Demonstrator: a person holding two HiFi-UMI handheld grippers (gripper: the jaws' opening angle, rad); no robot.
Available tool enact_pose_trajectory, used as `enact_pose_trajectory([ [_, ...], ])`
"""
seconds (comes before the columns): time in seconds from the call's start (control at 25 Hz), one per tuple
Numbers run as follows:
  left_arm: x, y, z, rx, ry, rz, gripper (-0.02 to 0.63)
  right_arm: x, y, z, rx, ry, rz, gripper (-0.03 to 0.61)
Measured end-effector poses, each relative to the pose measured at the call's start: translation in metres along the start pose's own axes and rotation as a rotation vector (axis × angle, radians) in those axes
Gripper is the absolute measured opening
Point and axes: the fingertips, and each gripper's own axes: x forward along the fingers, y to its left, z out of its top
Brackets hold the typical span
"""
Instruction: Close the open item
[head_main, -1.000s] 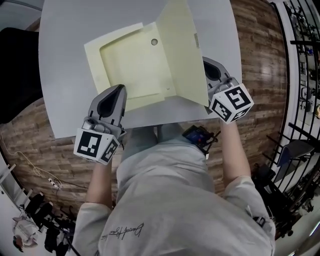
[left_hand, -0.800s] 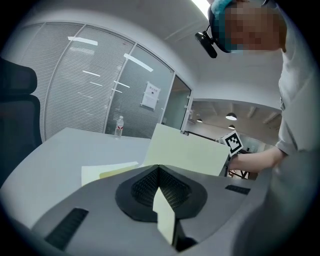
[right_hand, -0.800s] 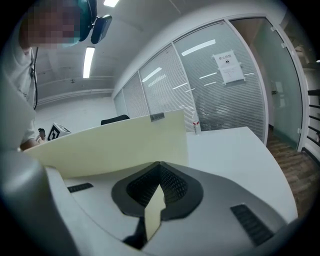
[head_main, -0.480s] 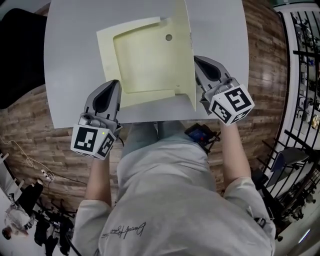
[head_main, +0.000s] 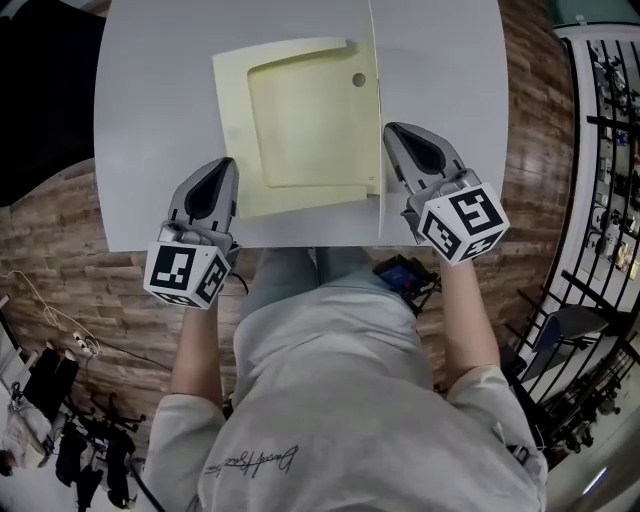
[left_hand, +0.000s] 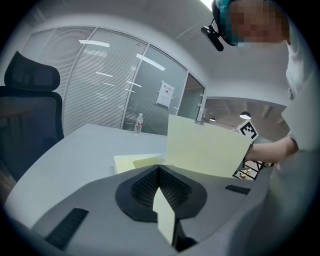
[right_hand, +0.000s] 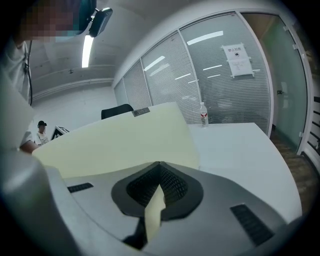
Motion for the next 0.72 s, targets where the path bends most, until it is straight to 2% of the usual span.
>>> enact_pose_trajectory([
  [0.28, 0.001, 0.04, -0.048, -0.016, 0.092, 0.07, 0.008, 0.009, 0.012, -0.004, -0.027, 0.047, -0.01, 0.012],
  [0.44, 0.004, 0.051, -0.077, -0.017, 0.157, 0.072, 0.008, 0.015, 0.015, -0.009, -0.051, 0.1, -0.039, 0.012],
  [0.72, 0.014, 0.058, -0.108, -0.042, 0.21, 0.063, 0.008, 0.027, 0.026, -0.019, -0.121, 0.154, -0.047, 0.012],
])
